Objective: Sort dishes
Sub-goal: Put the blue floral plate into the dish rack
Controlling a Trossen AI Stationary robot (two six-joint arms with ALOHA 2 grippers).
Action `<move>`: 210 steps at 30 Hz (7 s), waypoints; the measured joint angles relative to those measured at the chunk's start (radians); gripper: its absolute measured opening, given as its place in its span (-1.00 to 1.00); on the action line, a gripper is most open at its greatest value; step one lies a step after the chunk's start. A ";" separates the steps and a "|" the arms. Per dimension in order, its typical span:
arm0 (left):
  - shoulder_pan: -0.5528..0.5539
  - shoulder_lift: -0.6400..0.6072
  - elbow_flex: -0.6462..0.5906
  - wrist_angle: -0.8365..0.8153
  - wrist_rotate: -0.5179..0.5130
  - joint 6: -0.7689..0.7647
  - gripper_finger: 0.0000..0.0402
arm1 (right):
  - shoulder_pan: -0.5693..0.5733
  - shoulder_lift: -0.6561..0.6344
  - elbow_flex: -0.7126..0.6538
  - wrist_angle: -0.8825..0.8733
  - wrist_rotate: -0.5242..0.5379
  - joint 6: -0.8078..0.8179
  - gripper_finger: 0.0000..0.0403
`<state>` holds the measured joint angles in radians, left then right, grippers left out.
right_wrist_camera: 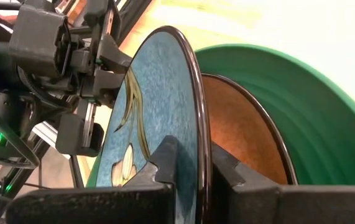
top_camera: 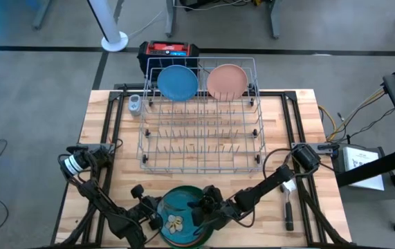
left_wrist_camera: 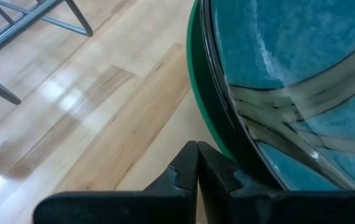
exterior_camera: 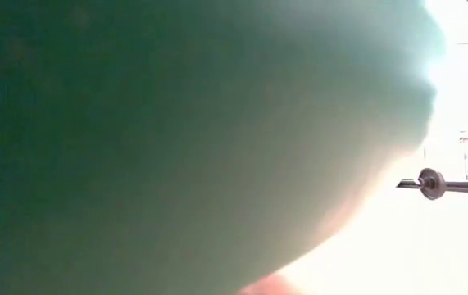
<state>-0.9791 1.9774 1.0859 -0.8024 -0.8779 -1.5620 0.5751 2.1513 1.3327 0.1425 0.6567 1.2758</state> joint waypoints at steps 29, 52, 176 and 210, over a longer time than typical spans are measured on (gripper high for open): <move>-0.002 -0.090 0.001 -0.074 0.096 0.026 -1.00 | -0.014 -0.102 -0.005 -0.056 0.019 -0.200 -0.90; -0.156 -0.159 0.232 -0.570 -0.276 -0.020 -1.00 | 0.029 -0.261 -0.007 -0.054 0.040 -0.364 -0.94; 0.256 -0.866 -0.196 -0.760 -0.693 0.741 -1.00 | -0.584 -0.892 -0.033 -1.291 0.433 -0.241 -0.95; 0.256 -0.866 -0.196 -0.756 -0.693 0.741 -1.00 | -0.595 -0.620 0.087 -0.841 0.472 -0.529 -0.95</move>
<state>-0.7227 1.1118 0.8898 -1.5584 -1.5712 -0.8207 -0.0200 1.5317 1.4202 -0.6983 1.1284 0.7467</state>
